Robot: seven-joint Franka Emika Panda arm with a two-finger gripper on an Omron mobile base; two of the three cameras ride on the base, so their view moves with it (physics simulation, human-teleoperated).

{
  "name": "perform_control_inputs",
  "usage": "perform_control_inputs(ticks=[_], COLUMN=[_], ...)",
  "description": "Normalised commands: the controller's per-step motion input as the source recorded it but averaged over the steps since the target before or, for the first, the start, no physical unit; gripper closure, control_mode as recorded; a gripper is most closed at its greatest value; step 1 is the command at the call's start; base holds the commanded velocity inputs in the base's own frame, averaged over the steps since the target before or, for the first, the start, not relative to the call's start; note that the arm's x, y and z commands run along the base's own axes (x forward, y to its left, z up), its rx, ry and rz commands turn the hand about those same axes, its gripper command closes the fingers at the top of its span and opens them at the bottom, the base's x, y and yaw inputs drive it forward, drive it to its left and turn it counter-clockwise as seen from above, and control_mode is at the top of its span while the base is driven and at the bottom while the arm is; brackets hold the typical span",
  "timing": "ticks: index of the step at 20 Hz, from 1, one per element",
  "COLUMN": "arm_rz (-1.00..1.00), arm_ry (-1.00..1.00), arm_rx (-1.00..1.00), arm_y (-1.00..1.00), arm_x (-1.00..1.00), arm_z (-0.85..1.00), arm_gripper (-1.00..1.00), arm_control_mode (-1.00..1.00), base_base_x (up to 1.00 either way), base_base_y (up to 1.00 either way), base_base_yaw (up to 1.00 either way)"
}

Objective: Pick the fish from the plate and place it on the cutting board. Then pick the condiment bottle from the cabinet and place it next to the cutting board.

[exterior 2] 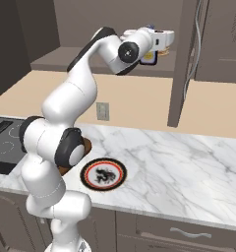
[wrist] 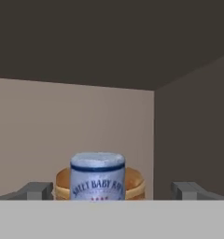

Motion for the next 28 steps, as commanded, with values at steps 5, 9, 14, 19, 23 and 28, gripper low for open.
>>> perform_control_inputs(ticks=[5,9,14,19,23,28], arm_rz=[0.0,0.0,0.0,0.0,0.0,0.0], arm_ry=[0.0,0.0,0.0,0.0,0.0,0.0], arm_rx=[0.0,0.0,0.0,0.0,0.0,0.0], arm_y=[0.0,0.02,0.03,0.0,0.0,0.0], arm_x=[-0.1,-0.01,0.0,0.0,-0.01,-0.26], arm_z=[0.0,0.0,0.0,0.0,0.0,0.0], arm_gripper=[-1.0,1.0,1.0,1.0,1.0,1.0], arm_control_mode=[-1.0,-1.0,-1.0,-1.0,-1.0,-1.0], base_base_x=[0.0,0.0,0.0,0.0,0.0,0.0], base_base_y=[0.0,0.0,0.0,0.0,0.0,0.0], base_base_yaw=[0.0,0.0,0.0,0.0,0.0,0.0])
